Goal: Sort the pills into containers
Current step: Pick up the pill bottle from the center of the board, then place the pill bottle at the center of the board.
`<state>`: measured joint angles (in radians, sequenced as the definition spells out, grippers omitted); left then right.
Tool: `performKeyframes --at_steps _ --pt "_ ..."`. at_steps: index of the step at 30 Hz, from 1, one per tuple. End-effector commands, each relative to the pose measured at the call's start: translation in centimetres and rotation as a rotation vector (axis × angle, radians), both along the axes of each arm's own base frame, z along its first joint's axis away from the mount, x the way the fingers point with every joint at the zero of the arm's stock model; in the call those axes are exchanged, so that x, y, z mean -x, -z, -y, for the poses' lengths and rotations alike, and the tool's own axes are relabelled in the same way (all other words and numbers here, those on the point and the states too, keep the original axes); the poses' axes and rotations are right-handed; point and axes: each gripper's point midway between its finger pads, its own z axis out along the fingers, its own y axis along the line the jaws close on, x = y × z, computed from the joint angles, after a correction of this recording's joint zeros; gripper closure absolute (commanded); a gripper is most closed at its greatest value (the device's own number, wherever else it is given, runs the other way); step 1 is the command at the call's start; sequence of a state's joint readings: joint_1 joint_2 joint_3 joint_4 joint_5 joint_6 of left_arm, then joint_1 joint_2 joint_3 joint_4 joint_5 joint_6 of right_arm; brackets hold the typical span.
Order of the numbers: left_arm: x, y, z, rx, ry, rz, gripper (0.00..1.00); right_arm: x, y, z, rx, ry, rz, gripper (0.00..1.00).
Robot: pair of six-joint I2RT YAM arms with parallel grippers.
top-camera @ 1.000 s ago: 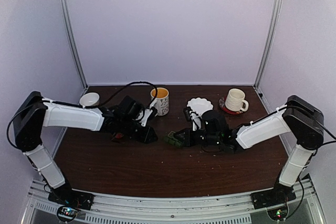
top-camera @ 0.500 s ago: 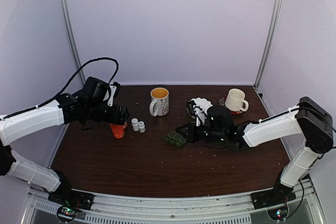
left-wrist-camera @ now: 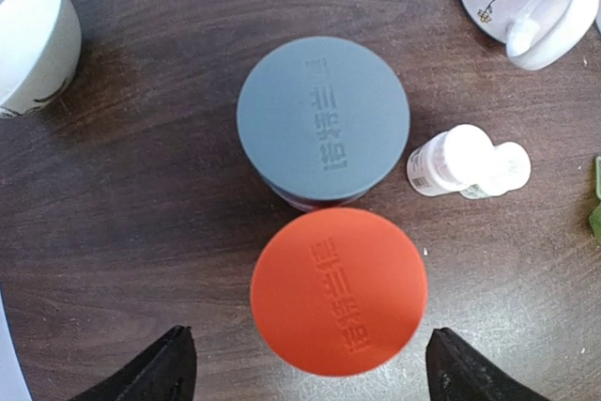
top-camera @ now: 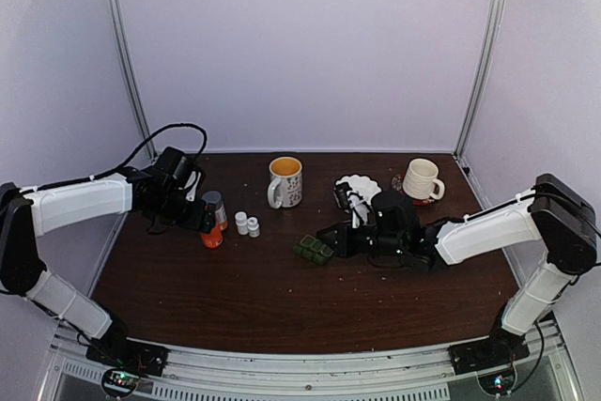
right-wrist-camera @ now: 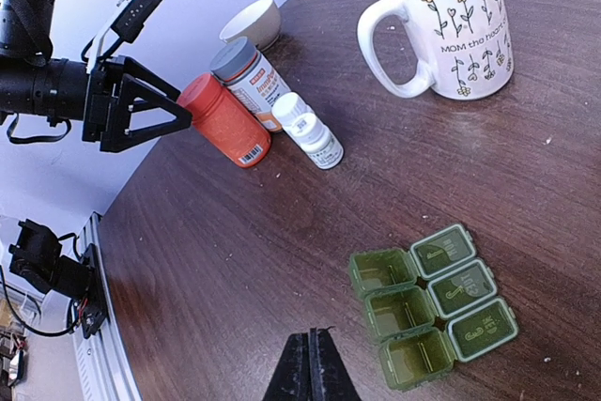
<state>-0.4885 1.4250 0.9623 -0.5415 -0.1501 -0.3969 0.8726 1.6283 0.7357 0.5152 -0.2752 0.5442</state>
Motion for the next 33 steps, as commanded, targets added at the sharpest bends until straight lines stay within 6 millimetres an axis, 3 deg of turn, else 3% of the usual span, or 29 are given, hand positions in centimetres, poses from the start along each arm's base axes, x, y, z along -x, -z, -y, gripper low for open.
performKeyframes --at_steps 1,12,14,17,20,25,33 --pt "-1.6 -0.7 0.7 0.024 0.028 0.027 0.16 0.0 -0.5 0.6 -0.001 0.011 0.023 0.97" --pt "-3.0 -0.7 1.4 0.034 0.042 0.049 0.19 -0.1 -0.4 0.3 -0.005 0.0 0.016 0.96" --pt "-3.2 -0.6 1.4 0.031 0.043 0.05 0.24 -0.1 -0.3 0.3 -0.003 0.001 0.014 0.96" --pt "-3.3 -0.5 1.5 0.029 0.051 0.05 0.4 0.0 -0.2 0.3 -0.002 -0.002 0.012 0.96" --pt "-3.0 -0.6 1.4 0.025 0.055 0.042 0.48 0.1 -0.2 0.3 -0.001 -0.006 0.009 0.96" --pt "-1.0 -1.5 2.4 0.094 0.12 0.008 0.56 0.1 -0.4 0.0 0.0 -0.018 0.011 0.95" --pt "4.9 -3.3 9.0 0.248 0.432 -0.064 0.58 0.9 -1.4 -1.8 -0.008 -0.097 0.049 0.91"
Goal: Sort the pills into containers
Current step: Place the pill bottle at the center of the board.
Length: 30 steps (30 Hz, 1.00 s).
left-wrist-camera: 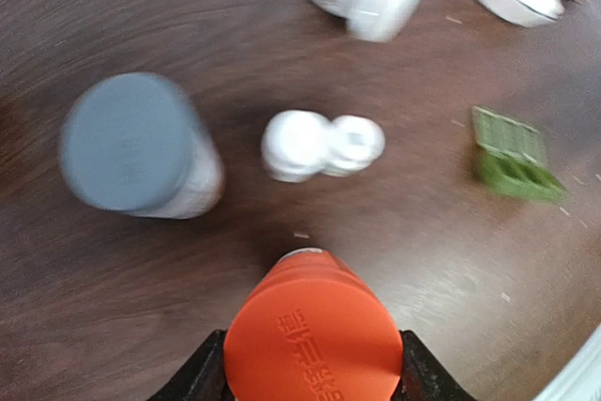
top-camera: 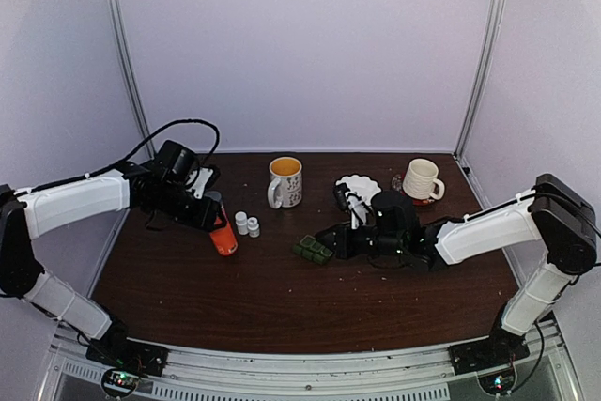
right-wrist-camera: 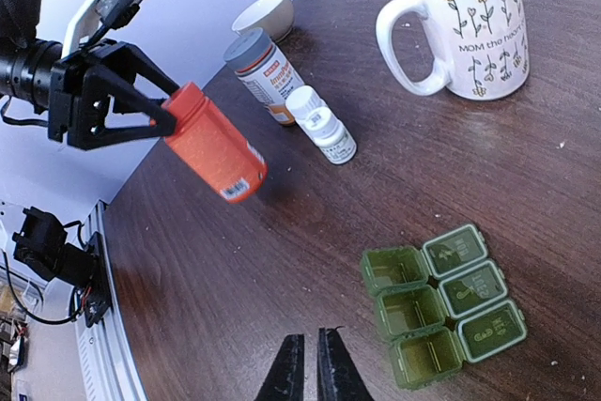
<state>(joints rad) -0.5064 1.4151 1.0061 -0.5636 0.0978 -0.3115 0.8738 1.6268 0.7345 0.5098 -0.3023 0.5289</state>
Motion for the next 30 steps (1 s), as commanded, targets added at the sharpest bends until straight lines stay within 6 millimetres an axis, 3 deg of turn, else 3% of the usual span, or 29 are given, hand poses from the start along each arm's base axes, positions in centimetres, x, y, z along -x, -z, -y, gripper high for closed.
performKeyframes --at_steps 1,5,10,15,18,24,26,30 --pt "3.5 -1.8 5.1 0.094 0.226 0.003 0.58 0.7 -1.6 -2.0 -0.004 -0.082 0.062 0.9" --pt "4.5 -1.8 8.7 0.086 0.315 0.059 0.58 1.8 -1.6 -3.1 0.043 -0.116 0.116 0.87" --pt "4.9 -1.7 12.8 0.014 0.359 0.146 0.56 2.1 -2.1 -2.2 0.019 -0.082 0.146 0.86" --pt "5.5 -0.3 15.1 -0.002 0.395 0.135 0.51 2.2 -1.9 -1.6 0.038 -0.07 0.149 0.85" --pt "5.2 0.3 15.0 -0.017 0.374 0.151 0.35 2.2 -1.9 -1.4 0.048 -0.069 0.147 0.83" --pt "5.4 -0.1 14.8 0.041 0.354 0.203 0.16 2.1 -2.3 -1.6 0.075 -0.078 0.151 0.74" --pt "5.2 -0.5 14.1 0.063 0.311 0.242 0.03 2.2 -2.3 -1.7 0.115 -0.088 0.146 0.67" --pt "5.4 -1.5 12.2 0.148 0.228 0.347 0.02 2.3 -2.5 -2.2 0.215 -0.099 0.12 0.43"
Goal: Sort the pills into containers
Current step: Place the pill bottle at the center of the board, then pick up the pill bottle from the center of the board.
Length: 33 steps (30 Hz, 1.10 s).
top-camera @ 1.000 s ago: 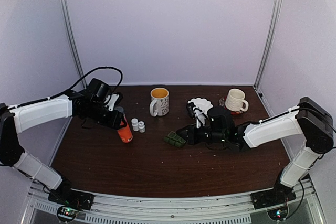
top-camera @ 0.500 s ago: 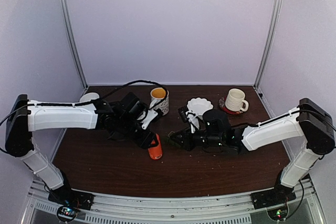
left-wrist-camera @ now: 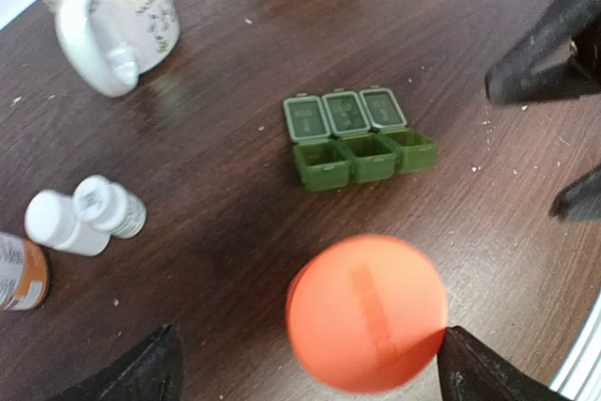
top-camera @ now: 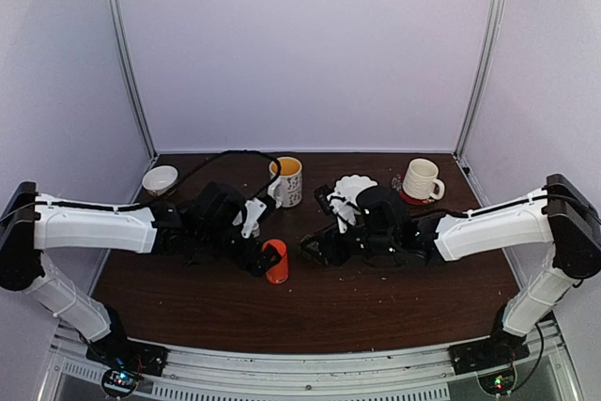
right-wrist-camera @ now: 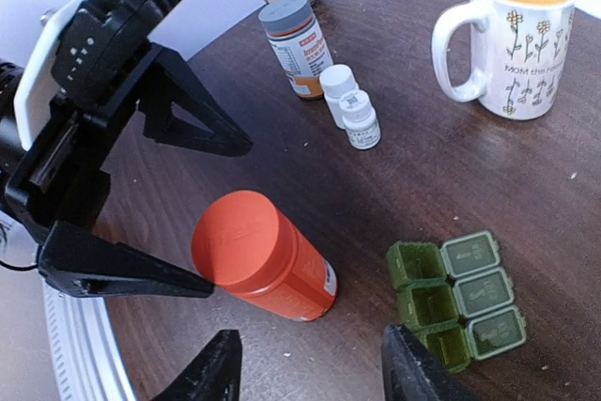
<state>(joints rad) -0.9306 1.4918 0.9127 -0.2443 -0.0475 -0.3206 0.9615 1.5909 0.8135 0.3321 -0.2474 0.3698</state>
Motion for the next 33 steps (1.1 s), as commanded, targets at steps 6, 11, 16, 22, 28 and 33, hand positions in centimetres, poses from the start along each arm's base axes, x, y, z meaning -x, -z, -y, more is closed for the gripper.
performKeyframes --at_steps 6,11,16,22,28,33 --pt "0.6 -3.3 -2.6 0.341 -0.081 0.263 0.02 0.9 -2.2 -2.1 0.274 0.028 -0.023 0.16" --pt "1.4 -2.0 -2.8 0.354 -0.031 0.293 0.02 1.3 -2.6 -4.4 0.372 0.038 -0.01 0.13" --pt "1.7 -0.9 -2.6 0.375 0.007 0.336 0.02 0.4 -1.5 -6.5 0.419 0.06 -0.025 0.14" --pt "1.9 0.3 -2.1 0.399 0.035 0.338 0.04 -0.5 -0.3 -7.9 0.456 0.07 -0.025 0.24" --pt "2.2 1.1 -2.1 0.398 0.039 0.316 0.04 -0.7 0.2 -8.1 0.469 0.066 -0.023 0.28" --pt "2.3 1.1 -1.9 0.4 0.048 0.306 0.04 -0.8 0.3 -8.2 0.472 0.064 -0.023 0.3"
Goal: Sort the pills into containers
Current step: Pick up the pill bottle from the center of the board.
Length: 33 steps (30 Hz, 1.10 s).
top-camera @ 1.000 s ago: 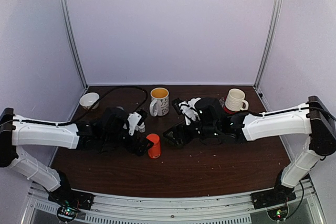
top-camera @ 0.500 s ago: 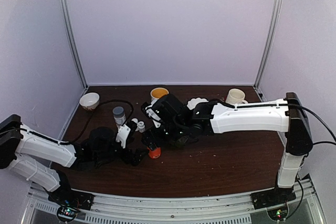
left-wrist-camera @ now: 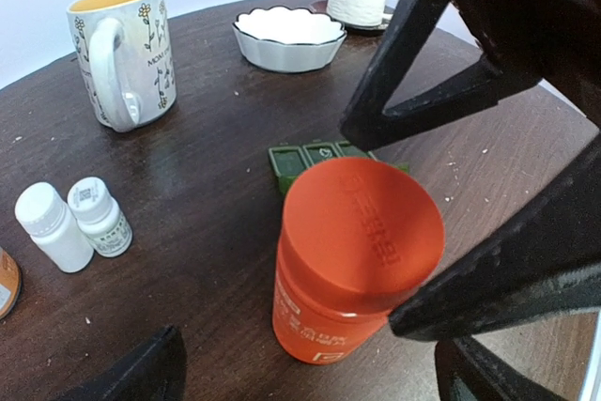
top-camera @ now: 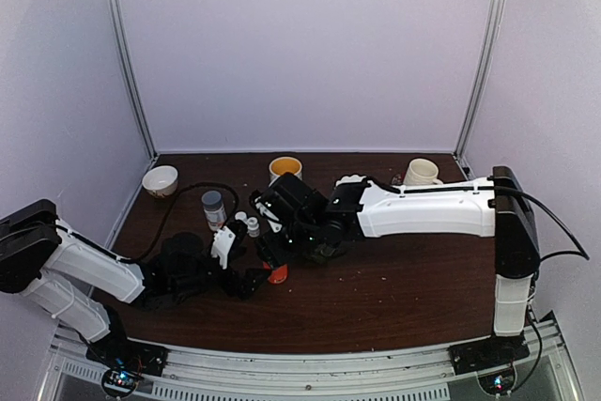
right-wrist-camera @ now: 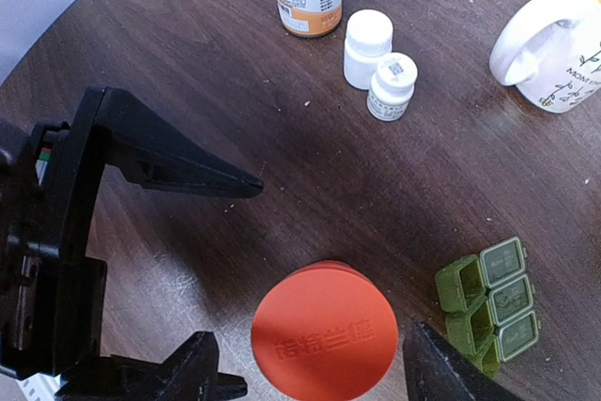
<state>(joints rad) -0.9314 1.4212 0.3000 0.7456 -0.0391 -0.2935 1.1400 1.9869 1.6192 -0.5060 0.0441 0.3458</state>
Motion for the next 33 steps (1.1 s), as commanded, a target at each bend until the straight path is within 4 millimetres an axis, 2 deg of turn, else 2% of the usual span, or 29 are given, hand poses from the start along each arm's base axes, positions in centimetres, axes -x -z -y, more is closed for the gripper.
performKeyframes --at_steps 1,5,8,11,12,15,19,23,28,33 --pt "0.1 -1.1 0.8 0.049 0.03 0.025 0.04 -0.7 -0.6 -0.1 -0.004 0.017 0.022 0.3" --pt "0.3 -1.7 1.4 0.06 0.053 0.017 0.05 -0.3 -2.6 0.4 -0.059 0.006 0.049 0.25" --pt "0.3 -2.7 2.1 0.029 0.073 -0.026 0.07 0.7 -5.0 2.3 -0.172 0.004 0.101 0.22" --pt "-0.4 -3.7 1.7 -0.01 0.023 -0.047 0.07 2.0 -6.3 4.7 -0.321 -0.008 0.169 0.18" --pt "-0.6 -4.0 1.5 -0.021 0.009 -0.05 0.07 2.5 -5.8 5.7 -0.332 -0.016 0.178 0.17" --pt "-1.1 -4.7 1.5 -0.073 -0.013 -0.076 0.07 3.0 -6.1 6.9 -0.358 -0.028 0.218 0.17" --pt "-1.3 -4.6 2.2 -0.197 0.006 -0.155 0.15 3.1 -5.9 8.1 -0.407 -0.002 0.259 0.18" --pt "-1.4 -3.9 2.3 -0.304 0.009 -0.224 0.18 3.2 -5.9 8.7 -0.466 0.018 0.275 0.18" --pt "-1.9 -5.4 3.0 -0.343 0.01 -0.261 0.18 3.2 -4.1 8.9 -0.457 0.033 0.254 0.18" --pt "-2.1 -5.4 3.5 -0.387 0.014 -0.304 0.2 3.4 -3.2 9.7 -0.481 0.053 0.251 0.18"
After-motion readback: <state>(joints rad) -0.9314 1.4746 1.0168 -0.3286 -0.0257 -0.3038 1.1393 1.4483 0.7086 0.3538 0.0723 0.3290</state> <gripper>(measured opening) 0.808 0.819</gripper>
